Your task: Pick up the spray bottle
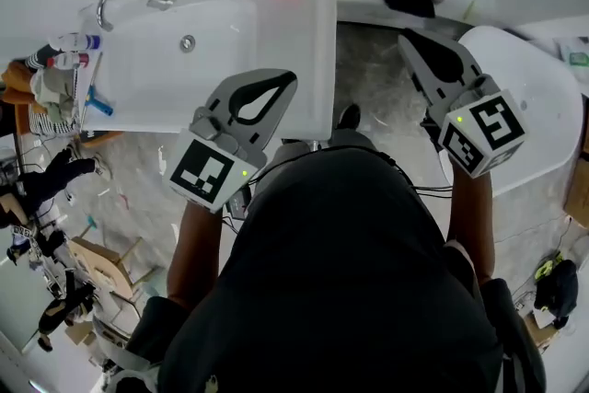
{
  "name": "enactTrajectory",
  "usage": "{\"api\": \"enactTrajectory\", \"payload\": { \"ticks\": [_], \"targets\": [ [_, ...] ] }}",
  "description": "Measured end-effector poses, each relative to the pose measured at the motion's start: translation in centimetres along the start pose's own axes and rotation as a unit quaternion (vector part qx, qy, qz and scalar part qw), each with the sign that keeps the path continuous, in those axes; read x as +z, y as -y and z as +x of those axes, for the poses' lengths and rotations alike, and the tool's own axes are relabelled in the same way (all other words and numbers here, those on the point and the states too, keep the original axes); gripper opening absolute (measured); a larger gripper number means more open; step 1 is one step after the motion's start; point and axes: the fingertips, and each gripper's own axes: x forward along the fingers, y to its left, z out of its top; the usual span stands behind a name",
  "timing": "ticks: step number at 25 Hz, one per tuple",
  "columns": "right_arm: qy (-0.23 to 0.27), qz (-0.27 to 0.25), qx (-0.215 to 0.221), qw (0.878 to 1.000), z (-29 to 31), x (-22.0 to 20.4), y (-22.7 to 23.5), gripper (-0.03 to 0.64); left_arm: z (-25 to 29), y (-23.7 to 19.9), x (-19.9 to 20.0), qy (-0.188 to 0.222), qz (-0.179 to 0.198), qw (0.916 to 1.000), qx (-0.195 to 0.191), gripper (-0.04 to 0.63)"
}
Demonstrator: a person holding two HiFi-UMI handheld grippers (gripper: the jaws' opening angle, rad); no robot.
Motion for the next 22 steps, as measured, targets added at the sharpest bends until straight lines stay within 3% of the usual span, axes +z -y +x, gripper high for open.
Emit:
{"api": "enactTrajectory", "payload": {
  "ticks": [5, 11, 22],
  "targets": [
    [-0.006, 0.004, 0.038, 0.999, 1.6, -1.2, 0.7, 0.011, 0.2, 0.4, -0.3, -0.015, -0.012, 0.9993, 0.033, 0.005],
    [-0.017, 0.009, 0.04, 0.999, 2.9, -1.4, 2.1, 0.011, 0.6, -0.2, -0.7, -0.024, -0.032, 0.9984, 0.039, 0.005],
    [-0.044, 0.013, 0.001, 0.999, 7.9, -0.7, 4.5, 0.012, 2.2, -6.0, -0.3, -0.004, -0.035, 0.9994, -0.001, 0.005]
  ]
}}
